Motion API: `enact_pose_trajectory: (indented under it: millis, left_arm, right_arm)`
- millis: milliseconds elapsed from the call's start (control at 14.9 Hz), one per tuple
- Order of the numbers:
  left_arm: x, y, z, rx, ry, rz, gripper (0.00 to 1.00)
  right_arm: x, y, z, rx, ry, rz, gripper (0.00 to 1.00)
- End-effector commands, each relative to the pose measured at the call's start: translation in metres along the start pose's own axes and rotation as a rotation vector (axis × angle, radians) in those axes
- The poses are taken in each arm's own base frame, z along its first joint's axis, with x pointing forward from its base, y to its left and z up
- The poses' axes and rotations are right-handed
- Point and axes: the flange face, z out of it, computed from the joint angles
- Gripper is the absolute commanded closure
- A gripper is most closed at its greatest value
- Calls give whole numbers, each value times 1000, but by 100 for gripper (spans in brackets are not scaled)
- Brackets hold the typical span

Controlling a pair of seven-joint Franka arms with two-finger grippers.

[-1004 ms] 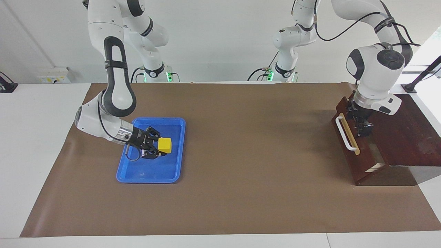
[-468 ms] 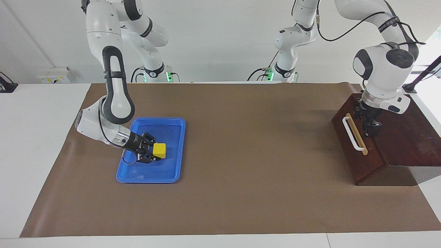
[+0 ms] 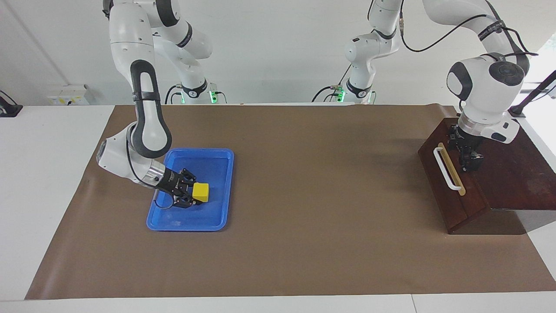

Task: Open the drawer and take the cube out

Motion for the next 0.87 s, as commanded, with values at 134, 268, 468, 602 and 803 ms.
enact_pose_trajectory:
  millis: [134, 268, 468, 602, 803]
  left_arm:
    - [-13, -3, -73, -4, -117, 437, 0]
    - [-24, -9, -82, 1, -131, 621, 0]
    - [-49, -15, -92, 30, -172, 932, 0]
    - [-72, -13, -95, 54, -203, 1028, 0]
    - [-108, -20, -108, 55, -226, 1107, 0]
  right_arm:
    - [-1, 7, 12, 10, 3, -68, 100]
    - [-1, 8, 13, 7, 3, -71, 79]
    - [-5, 6, 12, 6, -3, -76, 0]
    - [-6, 4, 11, 5, -8, -73, 0]
    - [-12, 3, 6, -3, -23, -65, 0]
